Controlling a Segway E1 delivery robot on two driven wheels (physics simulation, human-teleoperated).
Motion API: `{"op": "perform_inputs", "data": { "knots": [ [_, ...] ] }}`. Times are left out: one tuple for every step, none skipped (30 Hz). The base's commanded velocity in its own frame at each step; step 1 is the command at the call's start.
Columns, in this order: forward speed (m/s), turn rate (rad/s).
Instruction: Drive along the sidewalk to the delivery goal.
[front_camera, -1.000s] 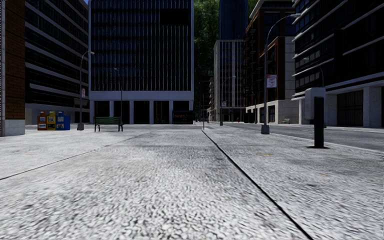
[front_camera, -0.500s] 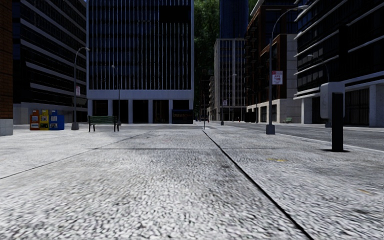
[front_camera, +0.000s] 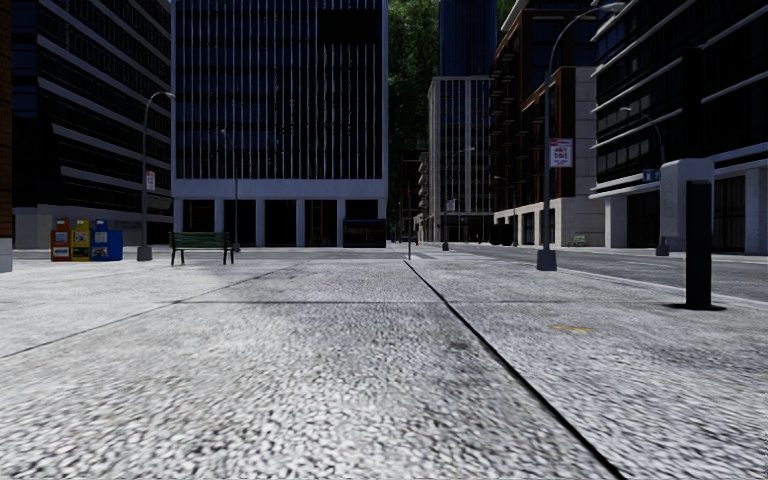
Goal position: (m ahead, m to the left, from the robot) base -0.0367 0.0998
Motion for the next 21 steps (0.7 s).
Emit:
{"op": "perform_inputs", "data": {
  "knots": [
    [0.00, 0.00],
    [0.00, 0.00],
    [0.00, 0.00],
    [0.00, 0.00],
    [0.00, 0.00],
    [0.00, 0.00],
    [0.00, 0.00],
    [0.00, 0.00],
    [0.00, 0.00],
    [0.00, 0.00],
    [0.00, 0.00],
    [0.00, 0.00],
    [0.00, 0.00],
    [0.00, 0.00],
    [0.00, 0.00],
    [0.00, 0.00],
    [0.00, 0.00],
    [0.00, 0.00],
    [0.00, 0.00],
    [0.00, 0.00],
    [0.00, 0.00]
  ]
}}
